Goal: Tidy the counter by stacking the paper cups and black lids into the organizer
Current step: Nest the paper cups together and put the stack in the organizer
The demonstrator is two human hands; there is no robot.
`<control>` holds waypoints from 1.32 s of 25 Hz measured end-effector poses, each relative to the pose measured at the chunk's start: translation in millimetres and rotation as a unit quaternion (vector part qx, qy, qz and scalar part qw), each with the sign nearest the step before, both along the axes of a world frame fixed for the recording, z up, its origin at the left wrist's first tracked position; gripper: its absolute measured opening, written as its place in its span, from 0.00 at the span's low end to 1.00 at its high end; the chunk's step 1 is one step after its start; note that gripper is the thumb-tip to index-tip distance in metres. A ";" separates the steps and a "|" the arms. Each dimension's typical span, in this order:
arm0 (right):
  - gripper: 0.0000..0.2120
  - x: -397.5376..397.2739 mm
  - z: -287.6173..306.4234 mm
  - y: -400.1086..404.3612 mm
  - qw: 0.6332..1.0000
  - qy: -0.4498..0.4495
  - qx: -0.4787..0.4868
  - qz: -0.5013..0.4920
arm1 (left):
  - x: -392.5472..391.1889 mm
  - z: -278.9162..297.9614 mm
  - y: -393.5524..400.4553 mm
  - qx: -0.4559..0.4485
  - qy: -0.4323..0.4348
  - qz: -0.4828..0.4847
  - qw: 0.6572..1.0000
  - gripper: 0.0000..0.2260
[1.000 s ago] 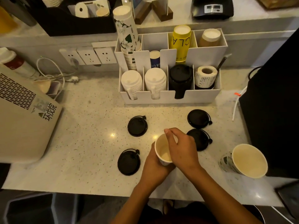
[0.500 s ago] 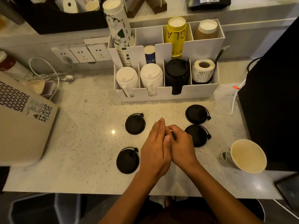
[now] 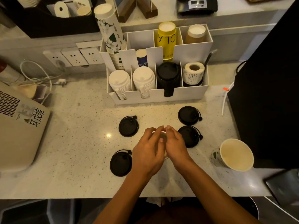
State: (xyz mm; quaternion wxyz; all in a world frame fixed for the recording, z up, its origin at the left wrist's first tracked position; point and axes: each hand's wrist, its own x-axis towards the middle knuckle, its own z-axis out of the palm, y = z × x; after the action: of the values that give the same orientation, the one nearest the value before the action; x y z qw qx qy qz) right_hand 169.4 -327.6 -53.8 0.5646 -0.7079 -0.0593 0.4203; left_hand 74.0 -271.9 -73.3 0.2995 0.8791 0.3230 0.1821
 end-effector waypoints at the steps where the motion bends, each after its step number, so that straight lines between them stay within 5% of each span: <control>1: 0.14 2.0 -0.3 -0.9 1.000 0.019 0.000 0.006 | -0.4 -0.7 1.1 0.010 0.013 -0.010 1.000 0.21; 6: 0.15 15.5 -6.9 -6.1 0.997 0.057 -0.011 0.048 | -4.4 -1.0 6.5 0.048 0.063 -0.049 0.996 0.29; 14: 0.23 37.5 13.3 -73.5 0.976 -0.211 -0.034 0.034 | -5.8 4.8 5.4 0.047 0.086 -0.046 0.994 0.37; 17: 0.10 31.6 20.9 -116.1 0.966 -0.231 -0.008 0.117 | -3.3 5.6 5.4 0.046 0.090 -0.055 0.993 0.39; 20: 0.17 38.3 29.1 -154.1 0.947 -0.315 0.060 0.027 | -5.3 2.2 3.3 -0.023 0.037 -0.025 0.999 0.44; 23: 0.19 62.8 25.7 -181.9 0.888 -0.458 0.000 -0.036 | -8.7 -4.0 -0.5 -0.083 -0.024 0.032 0.996 0.43; 29: 0.47 85.2 7.0 -196.7 0.907 -0.381 -0.172 0.054 | -9.0 -6.7 -1.6 -0.098 -0.041 0.044 0.993 0.37; 33: 0.51 82.0 -5.9 -194.9 0.911 -0.364 -0.174 0.092 | -12.1 -6.2 -6.9 -0.107 -0.056 0.051 0.991 0.39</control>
State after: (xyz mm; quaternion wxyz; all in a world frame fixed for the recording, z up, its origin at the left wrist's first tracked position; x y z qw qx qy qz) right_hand 251.4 -522.4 -59.7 0.3308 -0.8901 -0.2514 0.1876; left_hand 61.9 -278.8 -79.5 0.4002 0.8128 0.3675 0.2103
